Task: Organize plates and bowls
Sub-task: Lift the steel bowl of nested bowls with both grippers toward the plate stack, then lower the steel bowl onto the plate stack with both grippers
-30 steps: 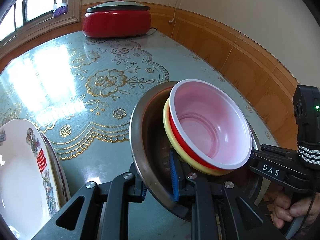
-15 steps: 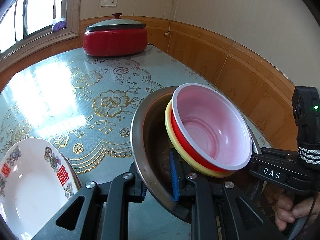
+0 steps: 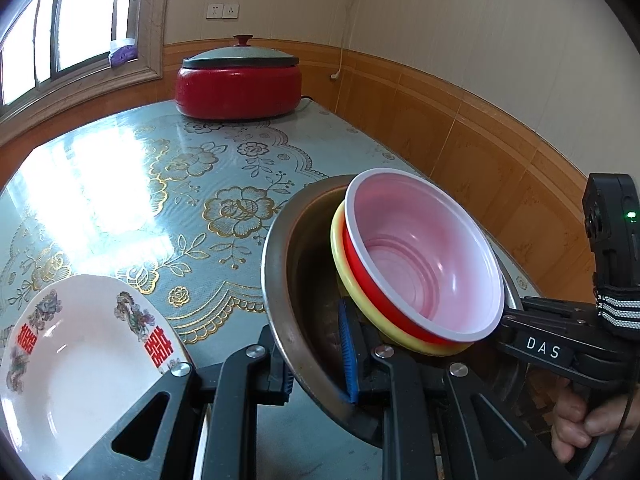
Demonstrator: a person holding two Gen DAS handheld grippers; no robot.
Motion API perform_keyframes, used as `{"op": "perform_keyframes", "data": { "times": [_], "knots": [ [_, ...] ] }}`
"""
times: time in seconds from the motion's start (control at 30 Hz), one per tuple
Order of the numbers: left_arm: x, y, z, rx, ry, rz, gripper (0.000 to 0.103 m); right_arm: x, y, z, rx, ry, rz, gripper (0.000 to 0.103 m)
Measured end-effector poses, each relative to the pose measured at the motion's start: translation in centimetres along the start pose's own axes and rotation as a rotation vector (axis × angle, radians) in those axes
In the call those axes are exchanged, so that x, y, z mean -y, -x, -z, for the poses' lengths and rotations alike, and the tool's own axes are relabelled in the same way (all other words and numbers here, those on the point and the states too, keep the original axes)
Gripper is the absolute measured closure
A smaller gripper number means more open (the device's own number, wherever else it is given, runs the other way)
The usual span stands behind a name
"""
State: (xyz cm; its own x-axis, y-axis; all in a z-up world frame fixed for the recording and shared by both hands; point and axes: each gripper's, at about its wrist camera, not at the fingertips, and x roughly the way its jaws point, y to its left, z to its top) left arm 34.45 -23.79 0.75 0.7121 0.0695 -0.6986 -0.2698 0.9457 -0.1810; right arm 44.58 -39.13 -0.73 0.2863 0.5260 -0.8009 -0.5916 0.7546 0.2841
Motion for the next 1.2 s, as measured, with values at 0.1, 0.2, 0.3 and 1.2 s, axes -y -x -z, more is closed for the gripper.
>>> {"op": "perform_keyframes", "data": {
  "times": [0.1,0.2,0.3,1.2],
  "knots": [
    [-0.4,0.7,0.1,0.009,0.0,0.007,0.084,-0.7,0.5,0.1,0.012,0.01,0.003,0.095],
    [-1.0,1.5,0.2,0.019,0.002,0.013,0.084,-1.6,0.9,0.4,0.024,0.025,0.003,0.095],
    [-1.8,2.6,0.3,0.036,0.004,0.018,0.084,-2.5,1.6,0.5,0.038,0.024,-0.024,0.095],
    [-14.4,12.9,3.0,0.125,0.189,-0.277,0.088,-19.0,-1.7,-1.3,0.014,0.344,-0.371,0.094]
  ]
}}
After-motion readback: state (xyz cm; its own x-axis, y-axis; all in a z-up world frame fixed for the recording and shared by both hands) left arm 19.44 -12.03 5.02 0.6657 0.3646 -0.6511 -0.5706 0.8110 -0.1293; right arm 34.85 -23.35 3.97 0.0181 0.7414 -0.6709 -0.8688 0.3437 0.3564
